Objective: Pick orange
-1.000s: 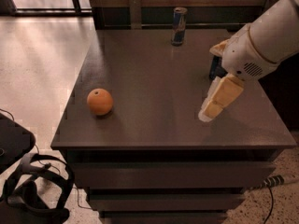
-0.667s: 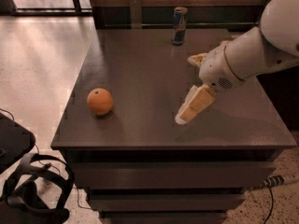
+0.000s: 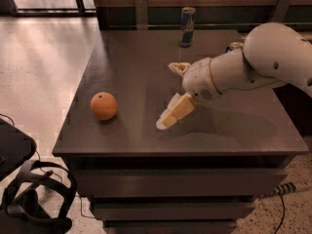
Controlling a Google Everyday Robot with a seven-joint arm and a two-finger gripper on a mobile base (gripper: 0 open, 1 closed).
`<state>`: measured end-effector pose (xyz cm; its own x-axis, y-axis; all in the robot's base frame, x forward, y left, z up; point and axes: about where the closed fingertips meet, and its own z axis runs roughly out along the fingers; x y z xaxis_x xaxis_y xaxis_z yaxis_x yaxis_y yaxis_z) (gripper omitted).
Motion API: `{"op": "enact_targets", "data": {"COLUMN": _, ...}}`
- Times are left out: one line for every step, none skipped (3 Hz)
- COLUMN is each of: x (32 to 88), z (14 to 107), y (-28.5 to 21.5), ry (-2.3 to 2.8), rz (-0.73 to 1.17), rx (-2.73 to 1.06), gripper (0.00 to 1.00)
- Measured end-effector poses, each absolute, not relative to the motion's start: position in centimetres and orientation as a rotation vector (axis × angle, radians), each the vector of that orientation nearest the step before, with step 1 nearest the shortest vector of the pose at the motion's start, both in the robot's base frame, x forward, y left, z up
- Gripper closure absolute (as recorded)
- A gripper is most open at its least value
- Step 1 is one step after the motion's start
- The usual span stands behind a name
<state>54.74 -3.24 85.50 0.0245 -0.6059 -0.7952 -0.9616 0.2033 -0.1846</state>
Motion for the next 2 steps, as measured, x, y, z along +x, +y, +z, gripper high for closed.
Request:
{"op": "enact_targets", "data": {"x": 55.0, "z": 85.2, "y": -0.8, "ry": 1.614, "rz": 0.648, "rx": -1.484, "gripper": 0.00}}
{"op": "enact_targets", "data": {"x": 54.5, "z": 85.1, "y": 1.0, "ry": 1.562, "rz": 0.746, "rx": -1.471, "gripper": 0.00}}
